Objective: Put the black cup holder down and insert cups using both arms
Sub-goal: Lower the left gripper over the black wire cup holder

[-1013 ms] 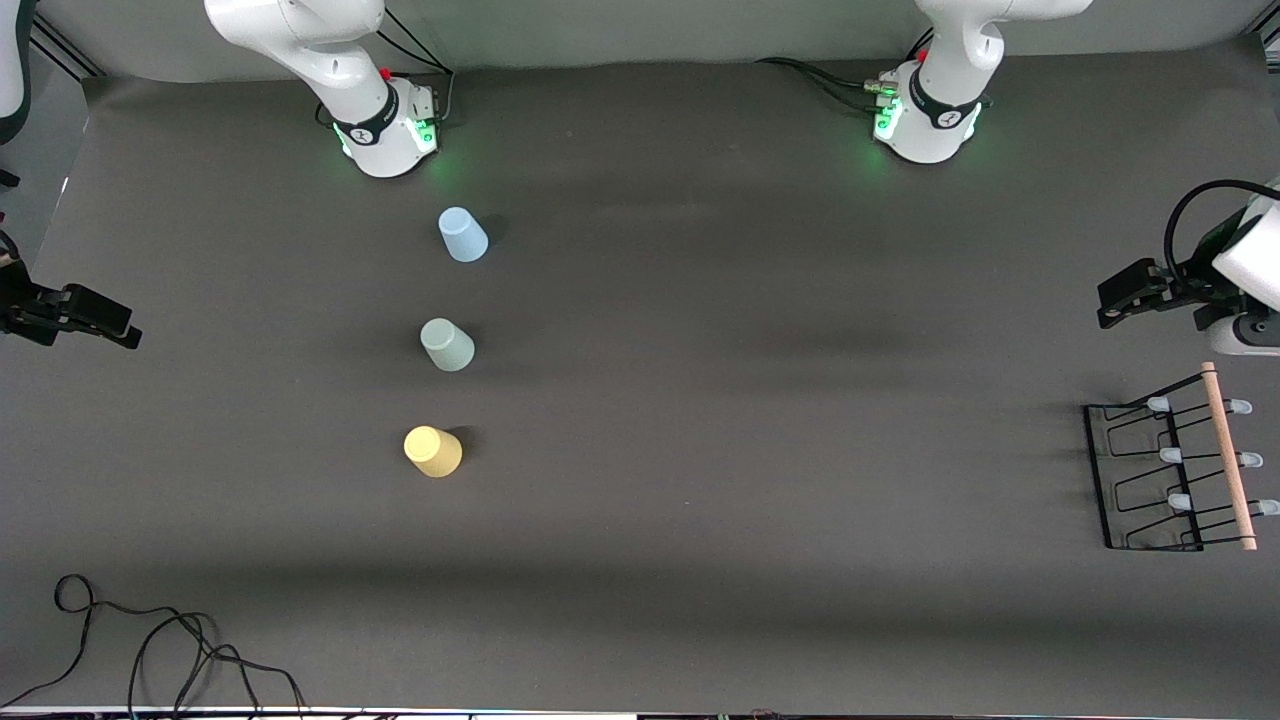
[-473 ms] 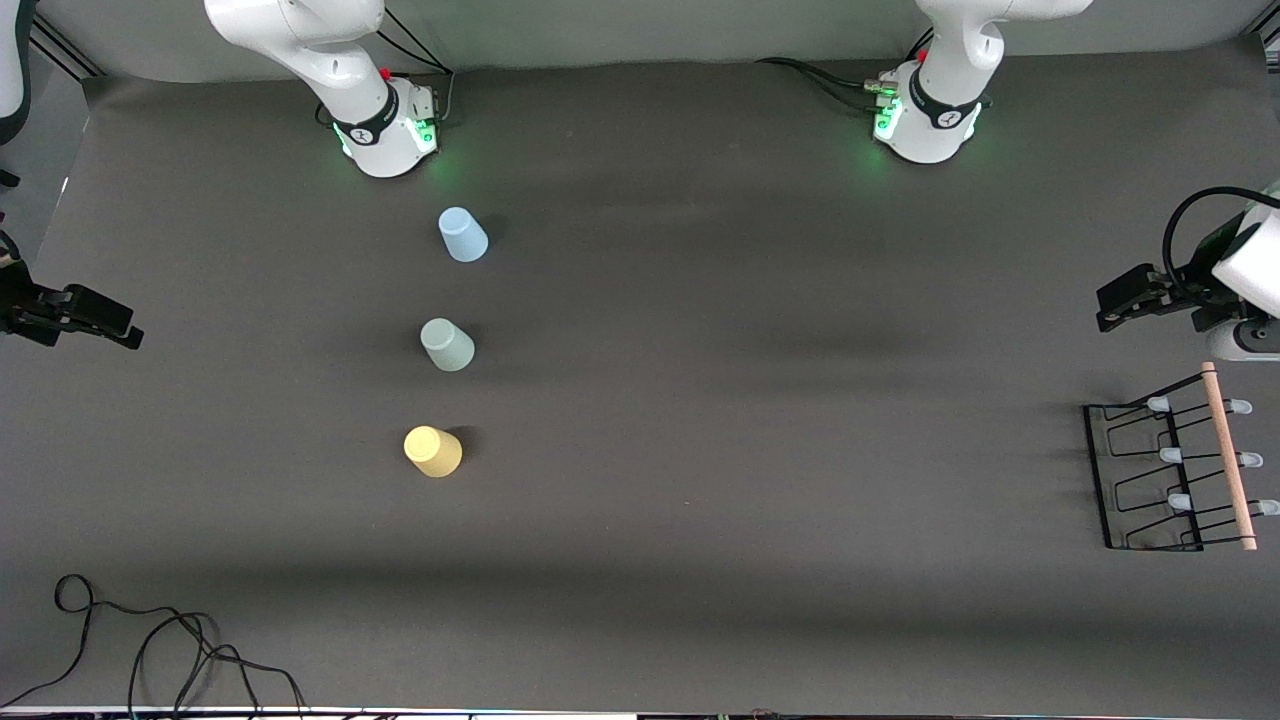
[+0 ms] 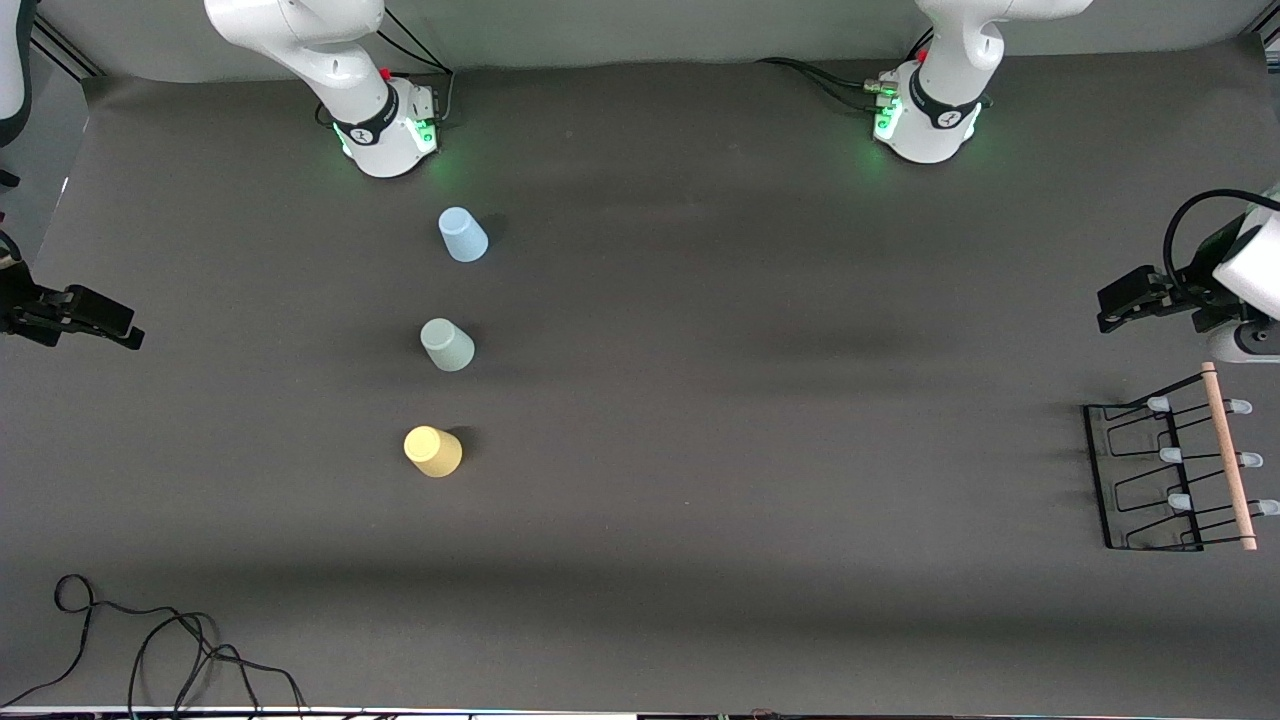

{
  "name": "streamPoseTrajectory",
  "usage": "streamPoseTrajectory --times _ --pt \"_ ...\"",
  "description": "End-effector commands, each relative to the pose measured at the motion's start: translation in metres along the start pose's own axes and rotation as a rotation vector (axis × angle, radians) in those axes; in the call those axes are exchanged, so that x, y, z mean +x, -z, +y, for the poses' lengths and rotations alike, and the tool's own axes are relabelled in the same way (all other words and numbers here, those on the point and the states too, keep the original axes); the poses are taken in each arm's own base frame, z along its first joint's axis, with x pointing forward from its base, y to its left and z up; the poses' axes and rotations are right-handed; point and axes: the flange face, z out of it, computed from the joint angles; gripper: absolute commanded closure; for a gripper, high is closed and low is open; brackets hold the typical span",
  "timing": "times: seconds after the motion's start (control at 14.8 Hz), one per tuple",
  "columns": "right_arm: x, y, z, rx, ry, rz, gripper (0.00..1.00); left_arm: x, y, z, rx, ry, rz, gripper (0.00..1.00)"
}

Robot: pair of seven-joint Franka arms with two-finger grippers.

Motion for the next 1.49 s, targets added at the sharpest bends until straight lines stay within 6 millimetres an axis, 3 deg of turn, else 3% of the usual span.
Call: streamPoseTrajectory --times 0.0,0.47,0.61,0.74,1.01,1.42 --pt "0.002 0.002 0.001 0.018 0.003 0.001 0.00 0.004 -0.002 -0.011 0.009 0.015 0.001 0.00" --pt "0.002 0.001 0.001 0.020 0.006 0.000 0.00 0.019 -0.024 -0.024 0.072 0.019 -0.025 0.00" --pt "0.002 0.001 0.001 0.020 0.006 0.000 0.00 0.025 -0.031 -0.050 0.073 0.041 -0.033 0.00" --pt "0.002 0.002 0.001 0.020 0.006 0.001 0.00 0.032 -0.043 -0.056 0.073 0.012 -0.049 0.00" --pt "0.002 0.001 0.001 0.020 0.006 0.000 0.00 0.040 -0.067 -0.107 0.067 -0.016 -0.039 0.00" --pt "0.002 0.001 0.001 0.020 0.006 0.000 0.00 0.060 -0.126 -0.148 0.078 0.029 -0.035 0.03"
